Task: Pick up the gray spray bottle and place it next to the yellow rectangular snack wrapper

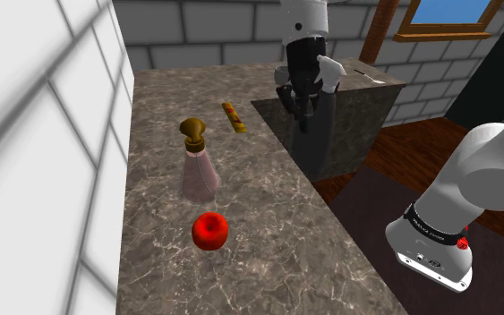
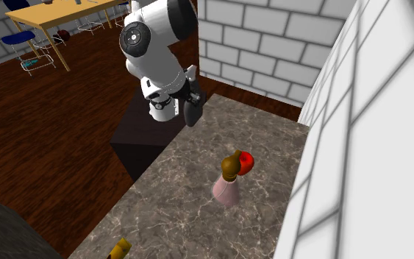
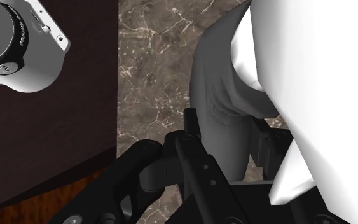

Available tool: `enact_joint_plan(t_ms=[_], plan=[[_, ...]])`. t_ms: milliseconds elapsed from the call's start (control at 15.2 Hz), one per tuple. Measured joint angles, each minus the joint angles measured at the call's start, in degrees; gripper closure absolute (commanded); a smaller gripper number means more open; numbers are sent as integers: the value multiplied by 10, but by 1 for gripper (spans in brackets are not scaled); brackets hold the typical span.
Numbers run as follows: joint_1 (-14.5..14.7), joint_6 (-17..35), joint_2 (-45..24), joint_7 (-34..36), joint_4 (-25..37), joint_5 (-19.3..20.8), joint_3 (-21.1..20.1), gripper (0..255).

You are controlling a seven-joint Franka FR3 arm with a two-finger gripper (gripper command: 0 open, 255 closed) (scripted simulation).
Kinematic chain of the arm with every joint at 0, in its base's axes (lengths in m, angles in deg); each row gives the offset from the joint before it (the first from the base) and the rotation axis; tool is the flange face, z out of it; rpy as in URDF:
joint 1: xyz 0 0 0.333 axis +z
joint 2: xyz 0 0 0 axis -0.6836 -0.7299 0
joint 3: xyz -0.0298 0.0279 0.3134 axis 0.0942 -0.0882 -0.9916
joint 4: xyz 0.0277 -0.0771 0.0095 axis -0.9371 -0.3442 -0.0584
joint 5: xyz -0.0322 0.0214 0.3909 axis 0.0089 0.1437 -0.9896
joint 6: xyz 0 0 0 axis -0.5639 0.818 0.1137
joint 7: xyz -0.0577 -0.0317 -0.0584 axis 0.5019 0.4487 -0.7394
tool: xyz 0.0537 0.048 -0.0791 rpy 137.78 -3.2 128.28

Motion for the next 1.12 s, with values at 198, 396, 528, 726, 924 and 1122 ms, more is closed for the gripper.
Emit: enact_joint_plan(t_ms=[198,396,528,726,924,1122], plan=[[-1,-20,1,6,20,0,2,255],[-1,-41,0,14,43,0,4,255],[-2,-56,1,19,58,0,6,255],[-2,-79,-1,27,83,-1,8,255],[-2,-98,-3,34,106,-2,10,255],[-3,-121,-5,42,132,-3,13,255]])
